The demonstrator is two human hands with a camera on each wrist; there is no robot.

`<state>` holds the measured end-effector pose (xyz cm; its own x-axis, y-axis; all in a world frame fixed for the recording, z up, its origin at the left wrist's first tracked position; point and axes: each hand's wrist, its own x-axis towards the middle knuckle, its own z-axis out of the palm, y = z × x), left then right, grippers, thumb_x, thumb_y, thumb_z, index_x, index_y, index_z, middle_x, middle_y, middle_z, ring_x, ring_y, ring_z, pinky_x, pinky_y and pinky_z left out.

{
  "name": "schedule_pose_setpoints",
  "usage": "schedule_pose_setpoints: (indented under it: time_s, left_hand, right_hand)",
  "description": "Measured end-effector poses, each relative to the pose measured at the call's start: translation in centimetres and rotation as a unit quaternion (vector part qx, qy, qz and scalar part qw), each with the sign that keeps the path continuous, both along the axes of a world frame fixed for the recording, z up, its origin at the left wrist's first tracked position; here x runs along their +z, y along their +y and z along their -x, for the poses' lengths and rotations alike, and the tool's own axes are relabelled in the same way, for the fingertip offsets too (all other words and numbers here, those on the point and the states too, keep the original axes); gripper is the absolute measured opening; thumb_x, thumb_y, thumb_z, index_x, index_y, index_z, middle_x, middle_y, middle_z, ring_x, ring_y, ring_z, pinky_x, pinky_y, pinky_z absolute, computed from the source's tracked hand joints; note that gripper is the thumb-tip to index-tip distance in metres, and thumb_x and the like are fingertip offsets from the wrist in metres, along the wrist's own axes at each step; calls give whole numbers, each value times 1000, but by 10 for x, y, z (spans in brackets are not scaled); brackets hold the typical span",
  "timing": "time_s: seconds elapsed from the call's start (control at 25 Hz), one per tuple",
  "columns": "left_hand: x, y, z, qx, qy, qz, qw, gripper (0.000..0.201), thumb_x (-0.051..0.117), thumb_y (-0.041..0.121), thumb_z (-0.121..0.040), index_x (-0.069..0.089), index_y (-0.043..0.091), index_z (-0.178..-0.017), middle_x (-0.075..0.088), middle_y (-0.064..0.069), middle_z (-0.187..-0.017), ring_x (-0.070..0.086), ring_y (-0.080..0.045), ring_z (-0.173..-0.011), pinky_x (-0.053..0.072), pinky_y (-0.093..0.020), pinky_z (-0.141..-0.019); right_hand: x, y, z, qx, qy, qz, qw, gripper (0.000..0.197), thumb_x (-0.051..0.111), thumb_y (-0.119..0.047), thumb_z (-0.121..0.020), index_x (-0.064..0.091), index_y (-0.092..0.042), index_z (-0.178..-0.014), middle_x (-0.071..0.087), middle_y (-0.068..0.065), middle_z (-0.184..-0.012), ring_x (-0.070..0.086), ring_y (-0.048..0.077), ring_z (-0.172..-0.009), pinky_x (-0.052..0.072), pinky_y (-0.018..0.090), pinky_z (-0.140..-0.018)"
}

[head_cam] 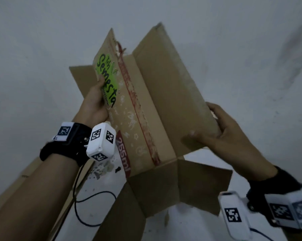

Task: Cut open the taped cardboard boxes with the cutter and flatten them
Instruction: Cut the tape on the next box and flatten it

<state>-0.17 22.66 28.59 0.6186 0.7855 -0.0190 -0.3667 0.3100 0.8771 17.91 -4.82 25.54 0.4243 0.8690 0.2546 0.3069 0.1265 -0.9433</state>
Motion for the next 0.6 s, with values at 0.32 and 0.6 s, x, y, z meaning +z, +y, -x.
schedule_pose_setpoints:
  time_s: [0.32,0.6]
  left_hand:
    - [-54,23,14,95,36,145,984,49,42,45,-104,61,12,-134,71,-12,-118,70,-28,-107,58,-45,-84]
    - [-63,39,27,111,16,156,981,49,44,50,-102,64,14,-128,68,-11,-125,63,-27,-118,51,-45,-98]
  right_hand:
    - [-73,14,18,-290,-56,-111,949,46,77,-13,-84,54,-22,-123,61,0,-116,58,15,-113,47,29,-95]
    - [-181,27,56,-318,168,105,927,113,87,-53,-56,18,-38,-145,27,-3,-145,37,26,-131,40,50,-109]
